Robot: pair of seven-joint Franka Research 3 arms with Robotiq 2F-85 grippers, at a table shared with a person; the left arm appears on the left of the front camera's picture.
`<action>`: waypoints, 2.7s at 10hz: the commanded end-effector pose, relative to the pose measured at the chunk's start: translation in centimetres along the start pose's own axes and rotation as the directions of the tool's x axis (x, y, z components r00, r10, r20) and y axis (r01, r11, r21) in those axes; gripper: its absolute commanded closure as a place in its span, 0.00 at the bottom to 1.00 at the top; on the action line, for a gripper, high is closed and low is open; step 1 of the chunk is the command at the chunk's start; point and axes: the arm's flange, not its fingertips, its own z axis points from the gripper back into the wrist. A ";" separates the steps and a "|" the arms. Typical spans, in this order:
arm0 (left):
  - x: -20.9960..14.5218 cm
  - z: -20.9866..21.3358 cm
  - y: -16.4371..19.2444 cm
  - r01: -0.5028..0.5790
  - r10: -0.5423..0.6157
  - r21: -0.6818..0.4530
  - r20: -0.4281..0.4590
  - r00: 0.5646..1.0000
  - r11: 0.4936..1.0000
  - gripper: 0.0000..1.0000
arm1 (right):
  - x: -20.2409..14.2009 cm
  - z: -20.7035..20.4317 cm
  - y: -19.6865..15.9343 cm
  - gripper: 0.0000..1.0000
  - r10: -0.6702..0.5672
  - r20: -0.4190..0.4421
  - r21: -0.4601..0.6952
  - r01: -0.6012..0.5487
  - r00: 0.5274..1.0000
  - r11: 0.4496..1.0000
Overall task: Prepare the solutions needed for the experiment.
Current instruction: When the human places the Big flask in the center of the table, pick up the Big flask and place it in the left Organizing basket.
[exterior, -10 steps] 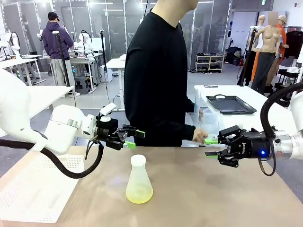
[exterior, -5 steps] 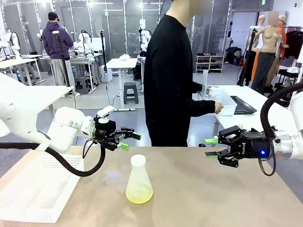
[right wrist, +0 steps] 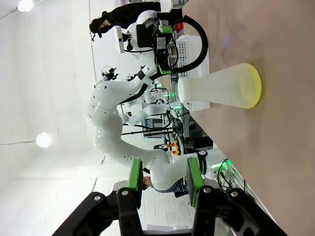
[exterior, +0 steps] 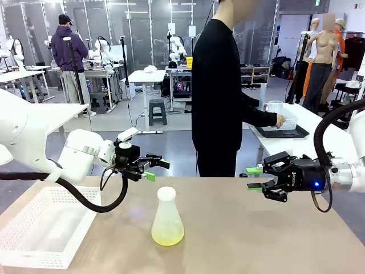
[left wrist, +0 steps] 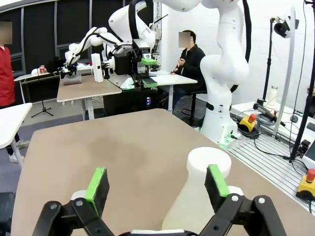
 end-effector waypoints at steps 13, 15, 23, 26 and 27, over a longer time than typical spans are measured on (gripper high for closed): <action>-4.6 -3.1 0.5 0.017 -0.012 -0.257 0.020 1.000 0.966 0.00 | -0.1 0.0 0.0 0.53 0.007 0.004 -0.013 -0.007 1.000 1.000; -4.9 -4.2 0.3 0.009 0.000 -0.275 0.035 0.999 0.961 0.00 | -0.1 0.0 0.0 0.53 0.007 0.004 -0.013 -0.007 1.000 1.000; -5.0 -8.0 -1.9 -0.028 0.027 -0.364 -0.008 1.000 0.931 0.00 | -0.1 0.0 0.0 0.53 0.007 0.004 -0.013 -0.007 1.000 1.000; -4.3 -8.9 -2.5 0.008 -0.007 -0.391 0.006 1.000 0.920 0.00 | -0.1 0.0 0.0 0.53 0.007 0.004 -0.013 -0.007 1.000 1.000; -4.2 -9.3 -2.4 -0.007 0.010 -0.399 0.006 1.000 0.917 0.00 | -0.1 0.0 0.0 0.53 0.007 0.004 -0.013 -0.007 1.000 1.000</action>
